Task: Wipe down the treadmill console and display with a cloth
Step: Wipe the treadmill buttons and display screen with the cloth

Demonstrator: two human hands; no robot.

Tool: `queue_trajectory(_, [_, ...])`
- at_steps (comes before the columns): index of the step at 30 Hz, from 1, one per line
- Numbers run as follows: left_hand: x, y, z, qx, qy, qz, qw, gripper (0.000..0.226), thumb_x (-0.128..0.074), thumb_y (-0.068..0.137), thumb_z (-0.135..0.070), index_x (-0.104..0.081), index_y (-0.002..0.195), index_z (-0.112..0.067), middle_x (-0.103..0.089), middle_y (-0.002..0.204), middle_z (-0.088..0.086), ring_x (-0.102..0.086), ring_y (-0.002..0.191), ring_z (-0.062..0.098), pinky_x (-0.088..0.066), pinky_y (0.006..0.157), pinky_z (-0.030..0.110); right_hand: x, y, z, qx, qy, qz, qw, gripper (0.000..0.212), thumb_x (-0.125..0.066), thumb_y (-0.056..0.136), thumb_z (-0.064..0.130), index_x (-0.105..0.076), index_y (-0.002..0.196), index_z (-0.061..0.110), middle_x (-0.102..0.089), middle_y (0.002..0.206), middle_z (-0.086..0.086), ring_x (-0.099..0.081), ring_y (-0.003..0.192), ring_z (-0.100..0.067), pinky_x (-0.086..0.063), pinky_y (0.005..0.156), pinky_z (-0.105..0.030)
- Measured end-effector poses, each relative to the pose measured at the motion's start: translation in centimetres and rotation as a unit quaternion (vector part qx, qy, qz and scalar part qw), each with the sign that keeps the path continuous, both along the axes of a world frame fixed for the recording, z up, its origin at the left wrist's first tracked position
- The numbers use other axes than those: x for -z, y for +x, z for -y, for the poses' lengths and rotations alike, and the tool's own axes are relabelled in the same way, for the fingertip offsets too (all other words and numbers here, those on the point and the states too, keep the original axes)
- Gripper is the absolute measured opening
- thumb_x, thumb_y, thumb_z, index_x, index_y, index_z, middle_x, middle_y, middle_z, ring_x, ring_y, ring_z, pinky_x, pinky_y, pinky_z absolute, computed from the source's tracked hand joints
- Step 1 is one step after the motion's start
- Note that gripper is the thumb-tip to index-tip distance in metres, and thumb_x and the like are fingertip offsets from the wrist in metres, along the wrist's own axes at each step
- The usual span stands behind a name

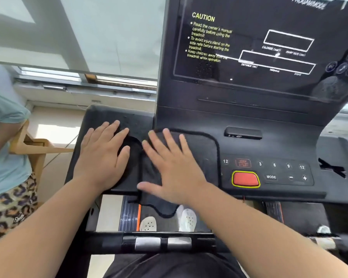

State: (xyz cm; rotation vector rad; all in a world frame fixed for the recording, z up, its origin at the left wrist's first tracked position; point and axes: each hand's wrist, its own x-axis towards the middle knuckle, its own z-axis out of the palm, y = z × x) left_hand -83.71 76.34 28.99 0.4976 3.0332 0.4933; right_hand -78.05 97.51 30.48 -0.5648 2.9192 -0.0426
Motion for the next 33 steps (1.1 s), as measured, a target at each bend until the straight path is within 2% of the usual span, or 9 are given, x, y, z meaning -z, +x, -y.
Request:
queue_trajectory(3, [-0.2,0.1,0.0,-0.001,0.015,0.004,1.000,0.063,-0.028,0.095,-0.045,-0.051,0.146,-0.017,-0.043,0.157,0.011,-0.033,0.147,0.034,-0.017,0.122,0.053,0.7,2.2,0.3,-0.056,-0.008,-0.001,0.998,0.084,-0.032,0.097,0.073,-0.012,0.164,0.027,-0.002,0.173,0.004,0.006,0.159,-0.027,-0.001,0.127,-0.058])
queue_trajectory(5, [-0.2,0.1,0.0,0.000,0.034,0.000,0.999,0.062,-0.030,0.095,-0.043,-0.053,0.145,-0.013,-0.045,0.155,0.013,-0.036,0.146,0.035,-0.020,0.121,0.056,0.8,3.6,-1.6,-0.071,-0.025,0.008,0.997,0.086,-0.037,0.095,0.073,-0.010,0.164,0.030,0.000,0.173,0.005,0.007,0.159,-0.024,0.003,0.127,-0.054])
queue_trajectory(7, [-0.3,0.3,-0.1,0.004,0.051,-0.011,0.999,0.061,-0.031,0.096,-0.041,-0.054,0.144,-0.011,-0.046,0.154,0.014,-0.038,0.144,0.036,-0.022,0.120,0.058,0.7,4.1,-4.0,-0.047,-0.029,0.015,0.998,0.089,-0.039,0.092,0.076,-0.009,0.164,0.032,0.002,0.173,0.006,0.008,0.159,-0.022,0.001,0.127,-0.054])
queue_trajectory(11, [-1.1,0.5,-1.1,0.007,0.100,-0.012,0.995,0.060,-0.031,0.096,-0.040,-0.053,0.144,-0.012,-0.047,0.154,0.010,-0.038,0.145,0.032,-0.022,0.122,0.055,0.0,1.6,-7.0,0.047,0.000,0.019,0.999,0.093,-0.028,0.093,0.080,-0.002,0.164,0.027,0.013,0.172,0.001,0.018,0.157,-0.023,0.000,0.127,-0.057])
queue_trajectory(15, [-2.2,-0.8,-3.1,0.010,0.162,-0.010,0.987,0.060,-0.031,0.097,-0.039,-0.052,0.146,-0.012,-0.048,0.153,0.008,-0.041,0.144,0.027,-0.028,0.120,0.053,-0.1,-2.7,-5.5,0.023,0.015,-0.034,0.999,0.094,-0.027,0.093,0.078,-0.006,0.165,0.020,0.009,0.172,-0.007,0.013,0.158,-0.030,0.006,0.126,-0.057])
queue_trajectory(22, [-3.7,-3.1,-5.4,0.005,0.252,0.028,0.967,0.065,-0.025,0.096,-0.046,-0.041,0.153,-0.019,-0.043,0.157,-0.001,-0.034,0.147,0.012,-0.023,0.122,0.032,-1.2,-7.2,-3.7,-0.047,0.037,-0.125,0.990,0.092,-0.030,0.095,0.077,-0.007,0.164,0.021,0.006,0.172,-0.001,0.012,0.158,-0.024,0.017,0.125,-0.050])
queue_trajectory(26, [-4.8,-3.8,-6.7,0.000,0.286,0.026,0.958,0.066,-0.027,0.095,-0.047,-0.039,0.153,-0.018,-0.042,0.151,-0.010,-0.033,0.139,0.000,-0.018,0.113,0.008,-2.4,-8.4,-3.2,0.005,0.049,-0.173,0.984,0.095,-0.040,0.094,0.072,-0.001,0.163,0.018,0.010,0.172,-0.007,0.022,0.155,-0.028,0.021,0.123,-0.049])
queue_trajectory(30, [-6.2,-4.5,-8.4,0.008,0.327,0.016,0.945,0.060,-0.029,0.098,-0.043,-0.037,0.153,-0.020,-0.046,0.147,-0.010,-0.044,0.136,0.010,-0.032,0.114,0.028,-2.2,-7.0,-4.1,0.124,0.016,-0.197,0.972,0.105,-0.051,0.090,0.068,-0.001,0.163,0.011,0.010,0.171,-0.015,0.016,0.155,-0.036,0.015,0.125,-0.052])
queue_trajectory(33, [-6.7,-4.8,-9.6,0.010,0.371,0.024,0.928,0.054,-0.030,0.098,-0.039,-0.040,0.150,-0.030,-0.049,0.139,-0.021,-0.047,0.133,0.008,-0.038,0.107,0.023,-1.1,-5.3,-6.4,0.196,0.004,-0.207,0.958,0.106,-0.047,0.090,0.072,-0.005,0.162,0.006,0.005,0.169,-0.024,0.008,0.156,-0.043,0.005,0.126,-0.056])
